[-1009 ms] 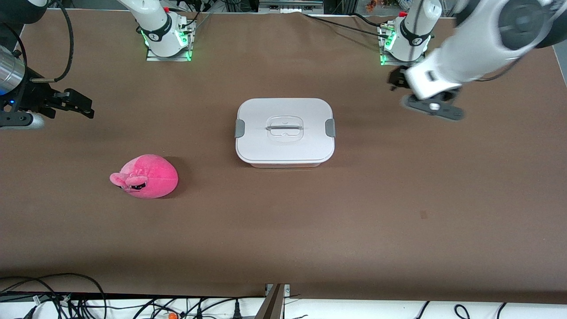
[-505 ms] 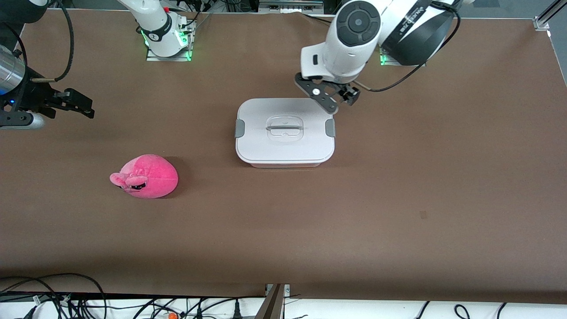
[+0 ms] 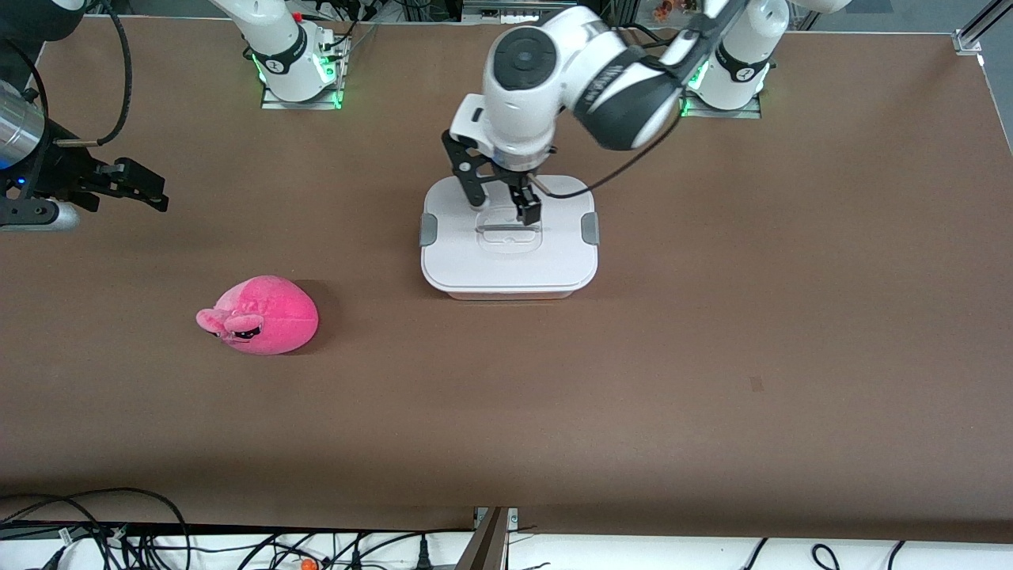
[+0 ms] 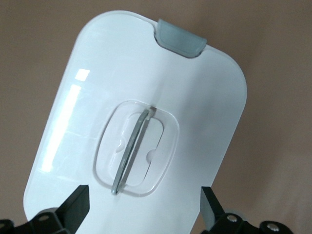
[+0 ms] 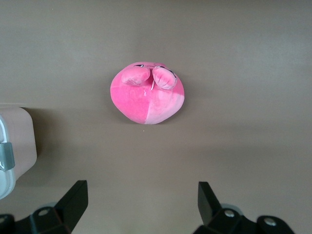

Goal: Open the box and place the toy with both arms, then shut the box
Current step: 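Move the left gripper over the white lid handle and lower, then close the left gripper on the lid handle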

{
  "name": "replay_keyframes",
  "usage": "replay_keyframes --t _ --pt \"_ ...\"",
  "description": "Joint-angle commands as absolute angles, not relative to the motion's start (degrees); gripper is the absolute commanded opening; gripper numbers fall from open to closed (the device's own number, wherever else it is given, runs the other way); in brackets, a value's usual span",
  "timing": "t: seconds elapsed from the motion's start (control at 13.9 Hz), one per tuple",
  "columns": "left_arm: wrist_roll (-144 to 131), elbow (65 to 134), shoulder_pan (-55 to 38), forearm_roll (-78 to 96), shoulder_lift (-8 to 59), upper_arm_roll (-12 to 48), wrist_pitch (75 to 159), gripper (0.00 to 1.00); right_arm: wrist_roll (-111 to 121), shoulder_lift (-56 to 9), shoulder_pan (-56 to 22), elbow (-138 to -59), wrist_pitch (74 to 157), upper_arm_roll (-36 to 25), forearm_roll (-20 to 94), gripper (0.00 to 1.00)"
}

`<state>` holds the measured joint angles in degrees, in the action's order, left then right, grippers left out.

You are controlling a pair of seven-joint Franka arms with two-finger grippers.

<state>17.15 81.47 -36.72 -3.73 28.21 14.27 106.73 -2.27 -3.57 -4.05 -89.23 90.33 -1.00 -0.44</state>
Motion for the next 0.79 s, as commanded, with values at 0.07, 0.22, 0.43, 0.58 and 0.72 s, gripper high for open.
replay_keyframes --t 0.07,0.22,0.43,0.58,0.72 --pt "23.80 79.98 -37.09 -6.42 30.40 13.54 109.58 1.00 -2.99 -4.04 -4.22 -87.80 89.47 -0.97 -0.88 1.00" --pt "24.43 81.38 -37.00 -6.24 32.86 13.54 113.89 1.00 -2.99 -4.04 -4.22 -87.80 89.56 -0.97 -0.88 1.00" --pt "24.69 81.91 -37.00 -6.76 34.36 13.36 116.27 1.00 -2.99 -4.04 -4.39 -87.80 89.56 -0.79 -0.79 1.00" --pt "28.20 81.91 -35.78 -6.94 35.33 13.27 117.59 1.00 -2.99 -4.04 -4.39 -87.80 89.39 -0.79 -0.79 1.00" --pt "28.92 82.18 -35.42 -6.24 35.68 13.53 116.81 0.58 -2.90 -4.04 -4.39 -87.80 89.56 -0.79 -0.79 1.00"
